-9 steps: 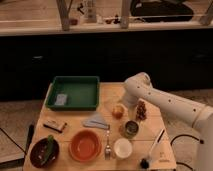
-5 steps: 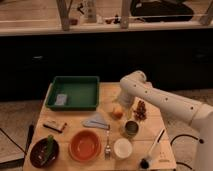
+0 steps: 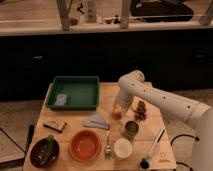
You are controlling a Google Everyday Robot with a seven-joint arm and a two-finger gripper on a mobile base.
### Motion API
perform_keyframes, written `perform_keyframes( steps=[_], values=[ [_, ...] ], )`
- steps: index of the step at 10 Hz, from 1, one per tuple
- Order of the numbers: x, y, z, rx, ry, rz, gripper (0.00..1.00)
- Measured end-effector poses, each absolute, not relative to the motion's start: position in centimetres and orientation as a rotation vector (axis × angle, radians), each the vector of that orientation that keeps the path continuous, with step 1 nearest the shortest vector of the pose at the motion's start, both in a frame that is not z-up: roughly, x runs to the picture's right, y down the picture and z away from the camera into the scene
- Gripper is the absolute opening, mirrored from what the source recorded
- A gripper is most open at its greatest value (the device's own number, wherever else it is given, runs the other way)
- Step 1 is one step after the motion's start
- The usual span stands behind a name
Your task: Place apple in tray
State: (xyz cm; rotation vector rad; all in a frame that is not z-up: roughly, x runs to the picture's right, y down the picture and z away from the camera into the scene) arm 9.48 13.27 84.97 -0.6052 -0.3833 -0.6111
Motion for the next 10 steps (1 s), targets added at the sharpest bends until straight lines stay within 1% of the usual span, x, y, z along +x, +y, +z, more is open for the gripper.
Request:
perform_keyframes(
  steps=[3,7,10],
  values=[
    [9.6,13.1,85.1,-0.611,-0.384,-0.611,0.0],
    [9.8,13.1,84.7,-0.605,-0.374,-0.631,0.0],
    [9.2,11.2,82.3,-0.56,-0.373,-0.656,0.0]
  ],
)
